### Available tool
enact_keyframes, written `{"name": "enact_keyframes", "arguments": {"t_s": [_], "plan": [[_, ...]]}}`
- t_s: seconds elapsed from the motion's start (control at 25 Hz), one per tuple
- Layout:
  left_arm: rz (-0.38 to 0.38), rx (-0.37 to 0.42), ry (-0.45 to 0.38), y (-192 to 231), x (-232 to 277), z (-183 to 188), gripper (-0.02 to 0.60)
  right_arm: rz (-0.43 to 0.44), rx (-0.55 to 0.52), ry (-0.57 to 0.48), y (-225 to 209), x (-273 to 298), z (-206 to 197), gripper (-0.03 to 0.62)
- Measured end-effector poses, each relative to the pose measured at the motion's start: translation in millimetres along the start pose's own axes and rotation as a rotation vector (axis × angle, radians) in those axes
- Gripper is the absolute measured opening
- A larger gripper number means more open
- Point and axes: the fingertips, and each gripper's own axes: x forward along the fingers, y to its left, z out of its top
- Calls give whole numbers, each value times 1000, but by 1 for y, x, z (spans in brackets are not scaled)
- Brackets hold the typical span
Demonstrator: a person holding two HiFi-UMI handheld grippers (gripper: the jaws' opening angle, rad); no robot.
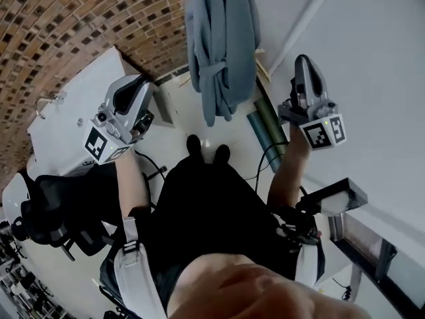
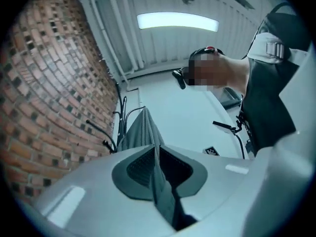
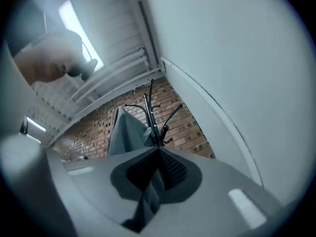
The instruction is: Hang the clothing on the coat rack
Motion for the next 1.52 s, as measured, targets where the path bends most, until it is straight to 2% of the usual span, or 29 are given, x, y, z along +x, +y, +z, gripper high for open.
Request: {"name": "enact_keyframes", "arguments": {"t_s": [0.12,0.2,0.28,0.44,0.6,0.72,0.88,1.0,1.2,1.52], "plan": [[84,-118,41,-11,-45,-22,20,6,127,-1,5,-34,-20,0],[92,-153,61,-21,-65,-30,20,-12,153,29,10,-57,-41,0],[72,-147,63,-31,-76,-27,18,-29,164,51,19,-74,-59,0],[14,-130,11,-43,-99,-7,17,-23,217,47,64,-86,-91,0],[-26,-167,-49,-50,-140,12,17,111,261,-14,155,-78,-90,0],[-31,-218,-80,-55,-180,17,17,145,234,-26,211,-83,-95,0],[-87,-306,-137,-65,-218,22,17,69,120,20,268,-107,-107,0],[-151,-341,-148,-75,-235,26,17,13,88,59,303,-126,-120,0],[-190,-333,-179,-92,-244,49,17,-4,63,66,335,-143,-127,0],[-209,-286,-134,-123,-241,58,2,63,-50,38,356,-141,-106,0]]}}
